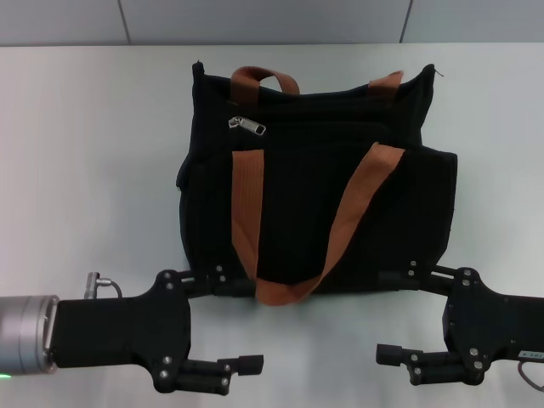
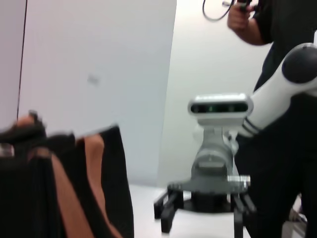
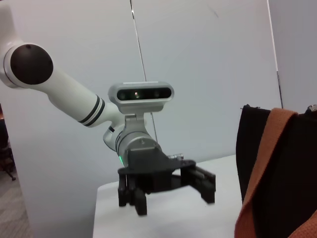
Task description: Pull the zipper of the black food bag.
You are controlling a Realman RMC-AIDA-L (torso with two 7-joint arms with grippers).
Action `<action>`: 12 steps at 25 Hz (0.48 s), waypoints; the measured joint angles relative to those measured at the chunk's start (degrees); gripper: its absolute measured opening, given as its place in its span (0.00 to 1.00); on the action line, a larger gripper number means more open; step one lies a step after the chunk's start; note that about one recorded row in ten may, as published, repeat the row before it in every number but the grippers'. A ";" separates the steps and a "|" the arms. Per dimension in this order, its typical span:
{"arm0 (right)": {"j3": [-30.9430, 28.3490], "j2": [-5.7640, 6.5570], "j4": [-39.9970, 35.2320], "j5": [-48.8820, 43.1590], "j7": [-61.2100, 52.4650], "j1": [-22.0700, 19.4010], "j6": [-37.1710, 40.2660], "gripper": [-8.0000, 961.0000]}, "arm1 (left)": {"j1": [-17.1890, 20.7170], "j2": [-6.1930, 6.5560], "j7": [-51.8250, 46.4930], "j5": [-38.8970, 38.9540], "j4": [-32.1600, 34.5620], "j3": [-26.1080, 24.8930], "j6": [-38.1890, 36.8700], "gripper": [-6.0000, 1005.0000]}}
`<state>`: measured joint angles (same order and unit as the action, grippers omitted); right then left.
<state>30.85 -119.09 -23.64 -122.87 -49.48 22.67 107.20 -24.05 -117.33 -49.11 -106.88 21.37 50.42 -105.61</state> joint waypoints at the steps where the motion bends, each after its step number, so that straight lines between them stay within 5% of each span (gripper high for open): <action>1: 0.00 0.00 0.00 0.00 0.00 0.00 -0.02 0.87 | -0.02 -0.04 0.21 0.05 0.02 -0.30 -0.32 0.82; 7: -0.02 0.00 0.00 0.05 -0.22 0.00 -0.10 0.87 | -1.35 -1.15 3.62 2.04 -0.35 -9.01 -5.53 0.82; 12: -0.29 0.00 0.00 0.07 -0.36 -0.15 0.00 0.87 | -1.04 -0.93 4.22 12.10 -1.04 -13.71 -7.37 0.82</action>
<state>30.56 -119.09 -23.64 -122.80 -49.84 22.52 107.20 -25.09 -118.26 -44.89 -94.78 20.33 36.70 -112.99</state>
